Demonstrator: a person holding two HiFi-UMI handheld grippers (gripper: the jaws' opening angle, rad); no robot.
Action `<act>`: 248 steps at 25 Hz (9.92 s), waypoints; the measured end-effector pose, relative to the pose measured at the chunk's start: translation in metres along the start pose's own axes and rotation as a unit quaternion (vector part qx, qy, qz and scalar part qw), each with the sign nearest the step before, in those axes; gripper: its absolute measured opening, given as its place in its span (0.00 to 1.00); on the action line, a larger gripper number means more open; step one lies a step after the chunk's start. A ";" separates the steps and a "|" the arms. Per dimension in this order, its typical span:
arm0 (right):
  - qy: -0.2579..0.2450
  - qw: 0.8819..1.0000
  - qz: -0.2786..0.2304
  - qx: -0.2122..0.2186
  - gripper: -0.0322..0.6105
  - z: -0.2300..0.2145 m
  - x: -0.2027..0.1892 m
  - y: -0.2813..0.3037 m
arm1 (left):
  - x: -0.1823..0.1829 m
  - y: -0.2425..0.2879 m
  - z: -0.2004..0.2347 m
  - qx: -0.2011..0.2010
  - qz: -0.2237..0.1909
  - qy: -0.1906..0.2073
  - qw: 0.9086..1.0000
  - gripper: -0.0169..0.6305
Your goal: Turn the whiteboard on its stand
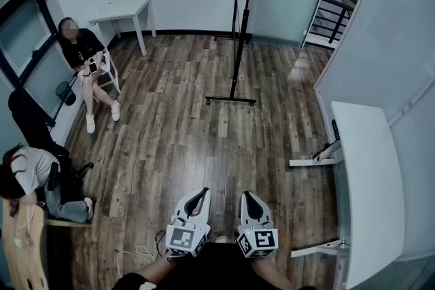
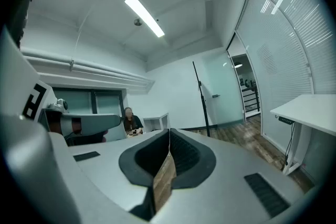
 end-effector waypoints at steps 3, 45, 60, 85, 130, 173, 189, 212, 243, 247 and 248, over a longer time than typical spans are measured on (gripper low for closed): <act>0.004 1.000 0.000 0.001 0.08 0.001 0.002 0.001 | 0.001 0.001 0.001 0.000 -0.001 0.000 1.000 0.05; 0.017 0.999 -0.014 -0.036 0.07 0.056 0.039 0.153 | 0.030 0.081 0.161 -0.053 0.010 -0.013 0.998 0.05; 0.023 1.000 -0.013 -0.017 0.07 -0.028 0.087 0.273 | 0.066 0.206 0.189 -0.021 0.015 -0.005 1.000 0.05; 0.007 1.000 0.006 0.029 0.07 -0.205 0.181 0.443 | 0.146 0.448 0.190 -0.003 0.002 -0.010 1.000 0.05; 0.013 0.996 0.022 -0.084 0.11 -0.371 0.335 0.895 | 0.272 0.850 0.446 -0.087 0.038 -0.010 0.995 0.05; -0.036 0.977 0.073 -0.198 0.27 -0.470 0.351 1.067 | 0.280 0.871 0.488 -0.065 0.042 -0.027 0.997 0.05; -0.054 0.981 0.090 -0.160 0.27 -0.389 0.288 1.014 | 0.244 0.810 0.469 -0.056 0.016 -0.015 0.998 0.05; -0.046 0.987 0.098 -0.117 0.27 -0.318 0.242 0.875 | 0.228 0.683 0.381 0.013 0.000 -0.009 1.000 0.05; -0.062 0.987 0.101 -0.108 0.27 -0.269 0.170 0.724 | 0.166 0.493 0.273 0.069 -0.002 -0.017 0.997 0.05; -0.065 0.988 0.095 -0.105 0.27 -0.263 0.166 0.710 | 0.161 0.479 0.270 0.060 -0.002 -0.018 0.998 0.05; -0.066 0.988 0.093 -0.105 0.27 -0.261 0.164 0.706 | 0.161 0.475 0.269 0.058 -0.002 -0.018 0.998 0.05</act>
Point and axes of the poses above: the fingertips, and each gripper's own axes: y forward along the fingers, z to its left, x out of its top, the point moved 10 cm from there along -y, backward along the fingers, and after that the axes turned 12 degrees about z, right-handed, at the moved point
